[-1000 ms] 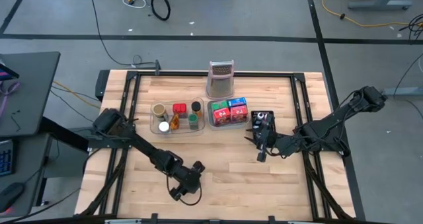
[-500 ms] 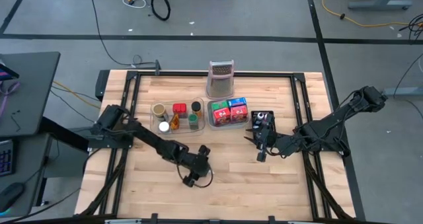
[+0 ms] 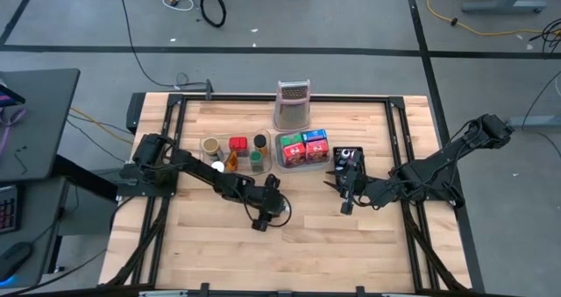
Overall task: Pick & Place Kitchen Items
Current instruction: Put the small orange food coloring bottle into the black basket
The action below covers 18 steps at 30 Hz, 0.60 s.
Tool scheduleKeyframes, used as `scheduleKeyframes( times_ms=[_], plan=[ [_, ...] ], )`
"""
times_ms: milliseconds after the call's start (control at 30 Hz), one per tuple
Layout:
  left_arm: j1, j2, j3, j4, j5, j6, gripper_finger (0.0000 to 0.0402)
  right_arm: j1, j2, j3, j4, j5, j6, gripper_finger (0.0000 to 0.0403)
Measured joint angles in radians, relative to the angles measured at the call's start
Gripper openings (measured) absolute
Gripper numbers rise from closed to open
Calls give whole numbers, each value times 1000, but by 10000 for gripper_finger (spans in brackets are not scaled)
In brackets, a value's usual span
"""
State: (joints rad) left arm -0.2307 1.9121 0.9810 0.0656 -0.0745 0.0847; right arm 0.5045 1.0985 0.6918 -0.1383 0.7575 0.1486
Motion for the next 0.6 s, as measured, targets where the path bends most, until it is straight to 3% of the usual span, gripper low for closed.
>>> scheduleKeyframes(
  times_ms=[600],
  plan=[
    [-10,-5,5,-106,-45,-133,199,0,0,0,0,-18,31,136]
  ],
)
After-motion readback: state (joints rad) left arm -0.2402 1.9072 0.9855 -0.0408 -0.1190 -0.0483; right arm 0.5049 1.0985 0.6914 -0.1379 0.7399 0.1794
